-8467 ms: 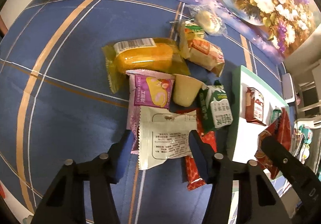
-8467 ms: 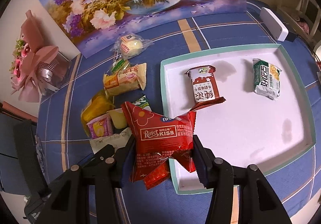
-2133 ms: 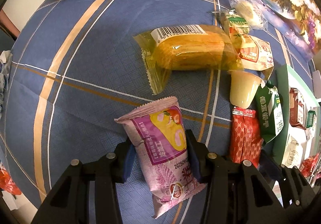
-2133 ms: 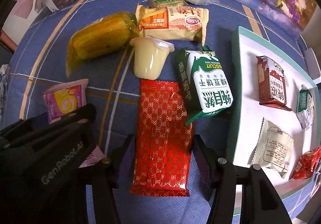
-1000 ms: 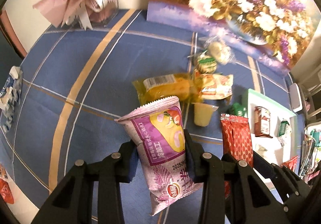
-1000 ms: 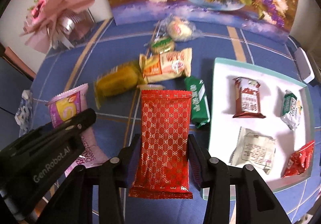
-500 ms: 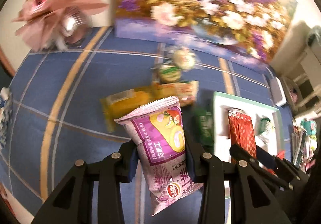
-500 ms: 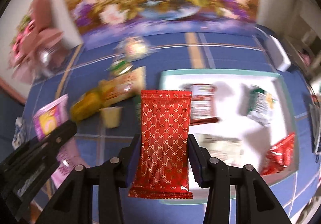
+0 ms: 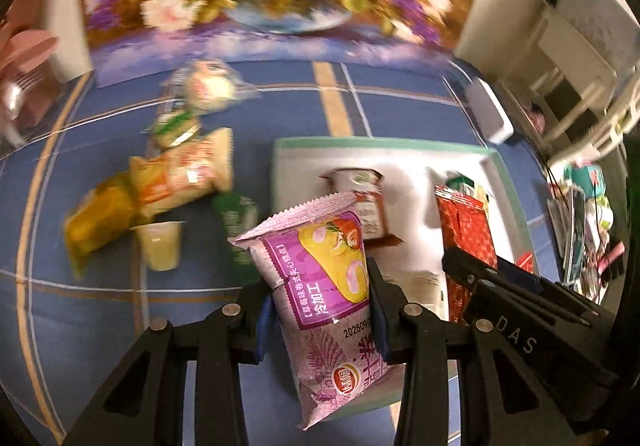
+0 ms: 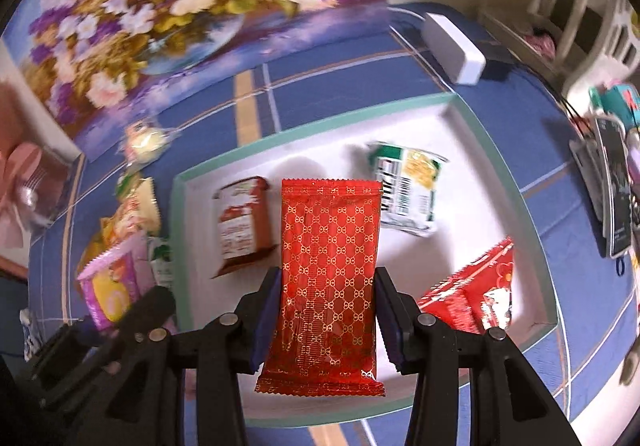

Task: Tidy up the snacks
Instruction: 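Carry the pink bag and red bar onto the white tray while opening both tools, then grasp the yellow barcode cake pack with the left tool while the right tool grasps the green biscuit bag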

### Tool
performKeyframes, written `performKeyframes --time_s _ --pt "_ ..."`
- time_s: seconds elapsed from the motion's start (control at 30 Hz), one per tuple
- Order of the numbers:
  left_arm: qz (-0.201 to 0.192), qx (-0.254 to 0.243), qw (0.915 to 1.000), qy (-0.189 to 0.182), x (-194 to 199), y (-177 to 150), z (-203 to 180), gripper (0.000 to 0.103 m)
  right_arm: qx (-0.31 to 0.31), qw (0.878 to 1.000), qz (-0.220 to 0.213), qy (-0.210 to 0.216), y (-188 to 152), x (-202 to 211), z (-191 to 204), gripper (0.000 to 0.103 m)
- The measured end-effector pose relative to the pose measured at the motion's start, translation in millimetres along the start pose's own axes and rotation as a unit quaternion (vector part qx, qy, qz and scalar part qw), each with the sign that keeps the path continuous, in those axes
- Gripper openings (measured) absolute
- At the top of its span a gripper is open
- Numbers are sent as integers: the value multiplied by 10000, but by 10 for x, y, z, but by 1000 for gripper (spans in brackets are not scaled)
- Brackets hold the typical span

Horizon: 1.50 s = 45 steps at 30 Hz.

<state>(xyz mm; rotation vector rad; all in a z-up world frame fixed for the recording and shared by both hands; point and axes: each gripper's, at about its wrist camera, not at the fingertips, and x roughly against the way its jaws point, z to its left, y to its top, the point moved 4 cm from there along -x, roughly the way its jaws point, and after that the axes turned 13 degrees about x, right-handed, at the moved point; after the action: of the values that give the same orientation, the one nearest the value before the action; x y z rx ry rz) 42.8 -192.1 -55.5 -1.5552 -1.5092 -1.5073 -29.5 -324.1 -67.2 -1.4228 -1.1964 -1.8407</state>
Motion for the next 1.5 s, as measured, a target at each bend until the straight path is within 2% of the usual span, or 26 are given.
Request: performKeyframes --time_s 0.23,0.43,0.5,0.63,0.83,0.97,1.1,1.27,1.4,1.47,1.5 --pt "246 -150 9996 -20 -277 -104 -169 41 -272 9995 179 3 -76 -144 -192 48" --pt "321 -199 9993 30 -356 -140 -202 42 -372 9989 291 3 -116 -217 -241 48" --pt "360 -160 9992 39 -367 -138 -196 44 -390 9988 296 -23 -111 -212 -241 48" --pt "269 -110 9996 57 -283 -94 -165 59 -416 9989 210 -54 -92 -137 -238 49" --pt "153 -38 9999 33 -90 -8 -104 60 -390 9992 85 -60 -57 -57 -218 50" --pt "20 181 9996 204 24 82 53 71 -330 9994 103 -80 -76 -43 -211 51" --pt "-166 443 9978 468 104 195 278 79 -300 9995 76 -98 -66 -23 -190 63" --pt "-246 740 9943 732 138 264 564 80 -233 9996 88 -123 -52 -26 -140 64" --pt "-290 997 9904 914 158 285 795 81 -171 9997 111 -105 -52 -40 -81 74" --pt "-452 1163 9848 1207 205 317 983 98 -120 9998 99 -78 -39 -34 -40 84" --pt "-514 1222 9828 1285 229 323 1055 99 -85 9999 65 -49 -29 -22 -10 90"
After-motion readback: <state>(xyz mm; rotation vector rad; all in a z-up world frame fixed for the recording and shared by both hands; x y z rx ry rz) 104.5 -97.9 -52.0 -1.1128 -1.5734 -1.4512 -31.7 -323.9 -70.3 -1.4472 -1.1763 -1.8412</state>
